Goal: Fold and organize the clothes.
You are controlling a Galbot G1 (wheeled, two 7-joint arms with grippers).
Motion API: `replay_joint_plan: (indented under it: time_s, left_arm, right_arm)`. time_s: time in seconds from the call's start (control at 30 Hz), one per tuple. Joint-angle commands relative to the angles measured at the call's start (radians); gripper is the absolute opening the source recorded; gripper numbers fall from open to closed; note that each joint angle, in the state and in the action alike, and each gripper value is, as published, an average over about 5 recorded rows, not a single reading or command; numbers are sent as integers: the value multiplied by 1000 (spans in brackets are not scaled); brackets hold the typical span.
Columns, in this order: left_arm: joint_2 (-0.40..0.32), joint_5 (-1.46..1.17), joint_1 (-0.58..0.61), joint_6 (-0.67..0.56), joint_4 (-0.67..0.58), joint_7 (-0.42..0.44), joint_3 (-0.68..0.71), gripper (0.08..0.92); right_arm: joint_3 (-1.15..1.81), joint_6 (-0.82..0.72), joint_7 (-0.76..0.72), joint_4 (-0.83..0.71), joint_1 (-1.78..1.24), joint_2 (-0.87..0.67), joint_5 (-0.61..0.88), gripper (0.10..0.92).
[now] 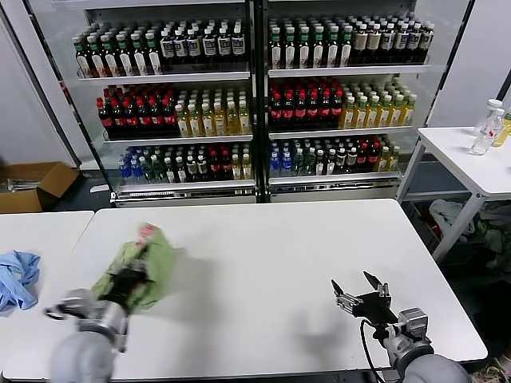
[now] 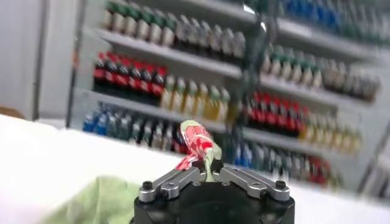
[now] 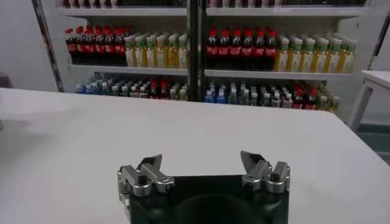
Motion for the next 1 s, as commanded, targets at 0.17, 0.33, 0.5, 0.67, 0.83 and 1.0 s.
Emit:
replay_joint_plan:
  time_s: [0.17,0.33,0.5,0.67,0.83,1.0]
  left_arm:
    - [-191,450,-92,-1,130,-51,555,101]
    - [-226,390,-154,3,164,-73,564,109]
    - [-224,239,-163,-32,110,-107,550,223]
    - [-173,110,-37,-38,-95,-89,491,362]
    - [-158,109,129,-63,-222,-68,358,509]
    - [-125,120,200,-110,-208,-107,187,656]
  right_arm:
    - [24,0,-7,-2,0,0,4,823]
    - [9,-9,-14,0,16,-4,4,823]
    - [-55,-13,-3,-2,60,10,35,823]
    - [-222,-9,28,-36,179,59,64,823]
    - [-426,-17,86,-166,341,166,89,823]
    - [-553,-31,157,-332,471,287,156,823]
